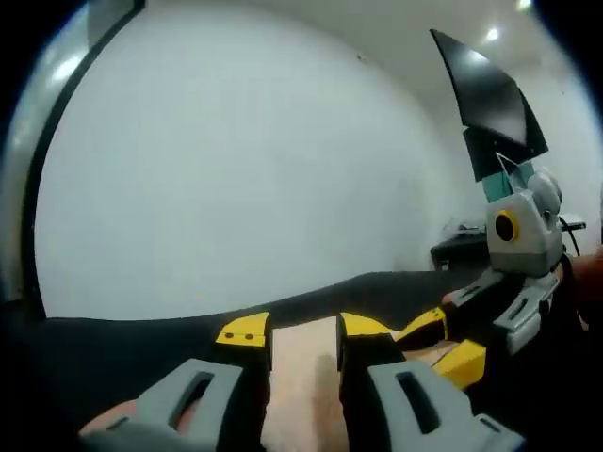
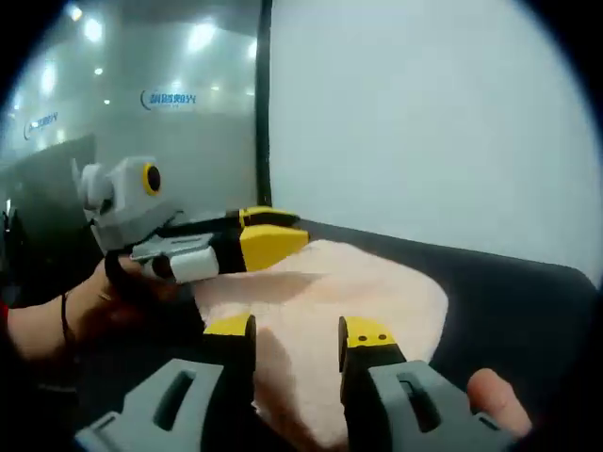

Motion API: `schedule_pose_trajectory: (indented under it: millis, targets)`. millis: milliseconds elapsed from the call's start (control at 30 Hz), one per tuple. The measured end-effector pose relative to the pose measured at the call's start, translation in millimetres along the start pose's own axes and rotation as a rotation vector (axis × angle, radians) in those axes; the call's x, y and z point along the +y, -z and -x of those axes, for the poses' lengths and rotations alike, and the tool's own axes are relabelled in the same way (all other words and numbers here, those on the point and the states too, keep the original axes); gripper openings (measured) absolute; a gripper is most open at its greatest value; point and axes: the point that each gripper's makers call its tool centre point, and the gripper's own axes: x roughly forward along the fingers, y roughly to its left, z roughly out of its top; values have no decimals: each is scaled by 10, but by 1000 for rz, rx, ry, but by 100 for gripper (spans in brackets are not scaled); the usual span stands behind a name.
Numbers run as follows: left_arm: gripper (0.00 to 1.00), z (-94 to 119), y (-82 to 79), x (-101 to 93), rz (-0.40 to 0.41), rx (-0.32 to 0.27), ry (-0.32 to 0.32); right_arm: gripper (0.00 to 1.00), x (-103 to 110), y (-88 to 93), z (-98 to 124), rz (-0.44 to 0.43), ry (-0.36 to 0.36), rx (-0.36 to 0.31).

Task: Fold the towel on the table until its edges align and the towel forms a compact rectangular stack.

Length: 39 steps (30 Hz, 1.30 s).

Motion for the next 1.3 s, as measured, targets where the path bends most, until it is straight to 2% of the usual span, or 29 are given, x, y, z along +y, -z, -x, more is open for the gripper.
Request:
schedule_pose_trajectory:
  millis: [33,100,167,200,267,300,333,433,467,500,533,567,733,867,900,933,1000,1033,1067,1133,1167,1200,1233,1300]
  targets:
    - [27,-47,12,-35,-46,40,30,32,-70,-66,29,1,-36,-15]
    - [34,-143,106,-93,-100,117,120,34,-139,-180,39,29,-129,-34]
    - [37,-243,168,-119,-81,135,203,40,-205,-231,-31,53,-188,-71]
    - [37,-258,231,-127,-94,149,248,48,-245,-190,-91,92,-222,-61]
    - [39,-180,340,-191,-113,170,315,65,-262,2,-193,155,-255,3]
    - [40,-121,399,-229,-125,196,332,66,-257,84,-235,189,-282,22]
    - [41,-86,505,-132,-126,218,363,66,-248,172,-267,196,-307,43]
    - [41,-19,733,-75,-95,248,400,66,-154,365,-283,134,-368,81]
    - [41,-14,752,-207,-91,235,397,65,-147,421,-287,112,-372,98]
    - [40,-10,799,-209,-60,235,394,65,-138,428,-296,78,-373,89]
    - [40,-9,803,-185,8,217,396,64,-119,461,-290,52,-377,102]
    - [40,-2,816,-161,22,204,396,63,-120,466,-296,56,-385,105]
    - [39,-11,877,-132,52,226,400,60,-106,521,-282,34,-388,131]
    - [39,-28,869,-88,54,234,394,61,-107,503,-283,30,-389,130]
    - [39,-22,827,-69,60,228,387,61,-111,456,-256,36,-394,118]
    - [40,13,767,-35,60,227,382,61,-113,363,-223,50,-407,78]
    - [39,86,463,64,122,114,369,57,-92,151,-125,-9,-451,-6]
    - [40,166,273,85,135,38,397,58,-166,70,-163,-45,-478,-42]
    - [44,247,155,120,143,0,418,59,-146,-12,-127,-51,-501,-69]
    - [49,385,98,185,81,9,462,60,-110,-99,-102,-18,-524,-94]
    - [49,425,93,191,90,24,480,60,-96,-103,-117,5,-525,-85]
    - [49,453,82,164,95,29,530,60,-73,-95,-145,10,-531,-72]
    - [50,473,103,124,107,48,570,60,-41,-83,-176,10,-537,-66]
    - [57,499,232,21,81,121,630,60,52,5,-230,13,-559,-46]
